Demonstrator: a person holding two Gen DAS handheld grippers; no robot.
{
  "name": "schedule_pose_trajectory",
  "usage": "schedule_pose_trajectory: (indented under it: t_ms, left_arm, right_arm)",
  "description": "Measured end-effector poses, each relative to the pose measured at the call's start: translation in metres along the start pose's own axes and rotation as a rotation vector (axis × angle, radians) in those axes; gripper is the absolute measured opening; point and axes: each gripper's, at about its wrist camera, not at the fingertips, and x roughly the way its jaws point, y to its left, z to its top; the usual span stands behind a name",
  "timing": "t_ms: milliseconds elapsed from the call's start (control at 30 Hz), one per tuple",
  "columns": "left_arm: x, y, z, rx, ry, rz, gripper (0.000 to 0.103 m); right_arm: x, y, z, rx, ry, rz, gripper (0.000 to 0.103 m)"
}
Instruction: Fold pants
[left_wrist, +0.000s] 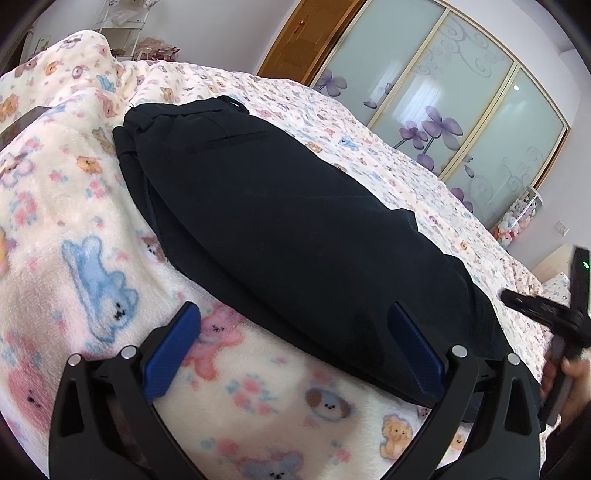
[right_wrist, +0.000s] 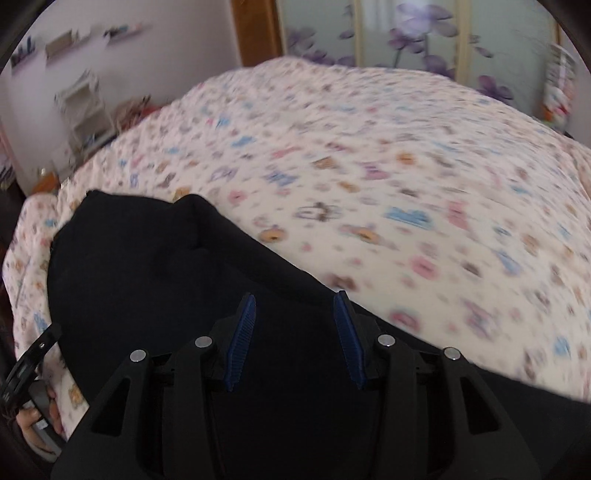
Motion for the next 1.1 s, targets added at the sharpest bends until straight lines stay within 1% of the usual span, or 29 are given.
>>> schedule_pose_trajectory:
  t_ms: [33,67,100,133,167,200,233,267,367,400,433,467,500,533,567,600,633,700,733,767,800,833,867,900,933,967,1000,1067,1100]
  left_arm:
    - [0.001,0.000,0.000,0.001,0.002,0.002,0.101]
    - [0.001,-0.001,0.001,0.002,0.005,0.005,0.101]
    - [0.002,-0.001,0.001,0.004,0.008,0.008,0.101]
    - [0.003,-0.002,0.001,0.005,0.010,0.011,0.101]
    - [0.003,-0.002,0.001,0.006,0.012,0.015,0.101]
    - [0.004,-0.003,0.002,0.008,0.013,0.019,0.101]
    - [0.005,-0.004,0.002,0.010,0.015,0.025,0.101]
    - [0.005,-0.004,0.002,0.011,0.015,0.029,0.101]
    - [0.005,-0.004,0.001,0.009,0.012,0.028,0.101]
    - [0.004,-0.004,0.001,0.008,0.012,0.027,0.101]
    - [0.005,-0.003,0.001,0.008,0.012,0.027,0.101]
    - [0.004,-0.003,0.001,0.008,0.012,0.026,0.101]
    - [0.005,-0.003,0.001,0.008,0.012,0.026,0.101]
    - [0.004,-0.003,0.002,0.007,0.010,0.024,0.101]
    - [0.004,-0.002,0.001,0.007,0.009,0.022,0.101]
    - [0.003,-0.002,0.002,0.005,0.007,0.018,0.101]
    - [0.001,-0.001,0.002,0.002,0.000,0.005,0.101]
    - [-0.011,0.003,0.003,-0.023,-0.040,-0.047,0.101]
    - [-0.019,0.006,0.006,-0.046,-0.073,-0.081,0.101]
    - [-0.025,0.009,0.007,-0.067,-0.104,-0.105,0.101]
    - [-0.034,0.013,0.009,-0.094,-0.151,-0.129,0.101]
    - [-0.042,0.017,0.011,-0.119,-0.198,-0.148,0.101]
    - [-0.052,0.023,0.015,-0.150,-0.260,-0.172,0.101]
    - [-0.055,0.026,0.017,-0.162,-0.279,-0.181,0.101]
    - [-0.056,0.029,0.022,-0.176,-0.290,-0.196,0.101]
    - [-0.053,0.030,0.027,-0.182,-0.275,-0.214,0.101]
    - [-0.050,0.031,0.032,-0.179,-0.253,-0.222,0.101]
    - [-0.042,0.029,0.037,-0.167,-0.222,-0.221,0.101]
    - [-0.038,0.028,0.039,-0.158,-0.209,-0.220,0.101]
  right_arm:
    - [0.011,0.006,0.004,-0.026,0.041,-0.004,0.046]
    - [0.023,0.012,0.005,-0.059,0.089,-0.027,0.046]
    - [0.030,0.014,0.001,-0.081,0.117,-0.055,0.041]
    - [0.038,0.015,-0.002,-0.111,0.155,-0.109,0.019]
    - [0.040,0.015,-0.005,-0.114,0.166,-0.111,0.013]
    - [0.041,0.014,-0.004,-0.097,0.162,-0.106,0.008]
    - [0.037,0.011,-0.003,-0.073,0.135,-0.106,0.006]
    - [0.035,0.009,-0.001,-0.047,0.111,-0.111,0.005]
    - [0.032,-0.009,0.002,0.086,0.027,-0.117,0.005]
    - [0.038,-0.014,-0.002,0.107,0.026,-0.114,0.006]
    - [0.045,-0.013,-0.005,0.103,0.044,-0.120,0.012]
    - [0.052,-0.013,-0.009,0.089,0.068,-0.127,0.013]
    - [0.053,-0.013,-0.012,0.079,0.066,-0.125,0.014]
    - [0.045,-0.017,-0.014,0.104,0.039,-0.107,0.023]
    - [0.039,-0.021,-0.014,0.134,0.024,-0.100,0.036]
    - [0.031,-0.027,-0.013,0.177,0.006,-0.107,0.068]
    - [0.016,-0.034,-0.013,0.225,-0.034,-0.113,0.077]
    - [-0.013,-0.048,-0.019,0.280,-0.136,-0.024,0.076]
    - [-0.023,-0.052,-0.022,0.302,-0.167,0.007,0.075]
    - [-0.032,-0.059,-0.027,0.337,-0.201,0.067,0.074]
    - [-0.034,-0.064,-0.032,0.363,-0.208,0.115,0.074]
    - [-0.032,-0.070,-0.038,0.408,-0.194,0.178,0.074]
    - [-0.025,-0.075,-0.044,0.444,-0.164,0.206,0.074]
    - [-0.015,-0.079,-0.050,0.478,-0.121,0.206,0.074]
    - [0.001,-0.087,-0.059,0.512,-0.052,0.141,0.065]
    - [0.012,-0.092,-0.069,0.530,-0.007,0.105,0.059]
    - [0.010,-0.094,-0.073,0.536,-0.019,0.109,0.055]
    - [-0.012,-0.096,-0.083,0.556,-0.060,0.098,0.058]
    - [-0.033,-0.097,-0.092,0.555,-0.088,0.085,0.064]
